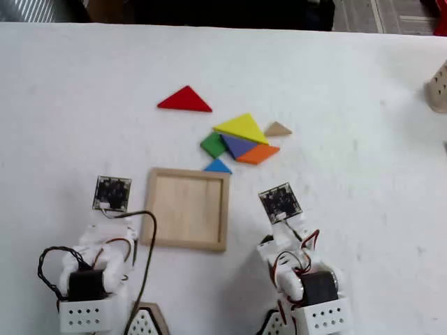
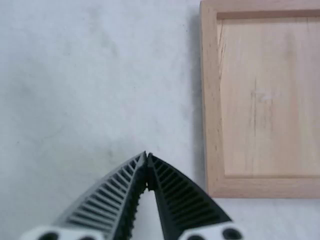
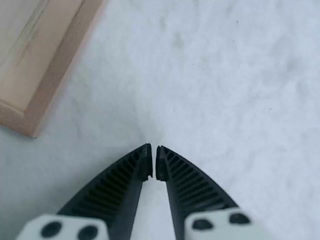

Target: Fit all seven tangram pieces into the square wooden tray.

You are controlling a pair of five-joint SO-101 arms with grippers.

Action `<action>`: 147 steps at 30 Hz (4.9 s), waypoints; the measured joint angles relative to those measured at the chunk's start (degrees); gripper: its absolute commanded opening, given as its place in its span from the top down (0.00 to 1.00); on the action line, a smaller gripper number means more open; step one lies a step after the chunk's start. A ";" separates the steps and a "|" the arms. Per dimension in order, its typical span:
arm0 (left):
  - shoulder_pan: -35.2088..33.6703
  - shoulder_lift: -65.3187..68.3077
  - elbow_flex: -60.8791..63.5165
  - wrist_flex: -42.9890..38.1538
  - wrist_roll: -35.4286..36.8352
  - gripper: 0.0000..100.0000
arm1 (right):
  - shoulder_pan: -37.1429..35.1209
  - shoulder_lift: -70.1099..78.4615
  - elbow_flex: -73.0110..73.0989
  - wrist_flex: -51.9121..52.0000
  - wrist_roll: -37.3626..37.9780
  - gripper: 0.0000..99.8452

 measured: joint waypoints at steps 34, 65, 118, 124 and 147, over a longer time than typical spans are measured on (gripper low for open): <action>0.00 0.00 0.00 0.00 0.00 0.98 | 0.00 0.00 0.00 0.00 0.00 0.97; 0.00 0.00 0.00 0.00 0.00 0.98 | 0.00 0.00 0.00 0.00 0.00 0.98; -6.42 0.00 -3.60 -11.34 -0.09 0.73 | 17.67 0.00 -1.23 0.00 0.09 0.98; -6.42 0.00 -7.82 -9.05 -0.09 0.73 | 17.67 -0.09 -1.23 0.00 0.09 0.98; -0.88 61.19 -33.76 -19.43 13.71 0.72 | 16.88 -0.09 -1.23 -0.70 0.09 0.98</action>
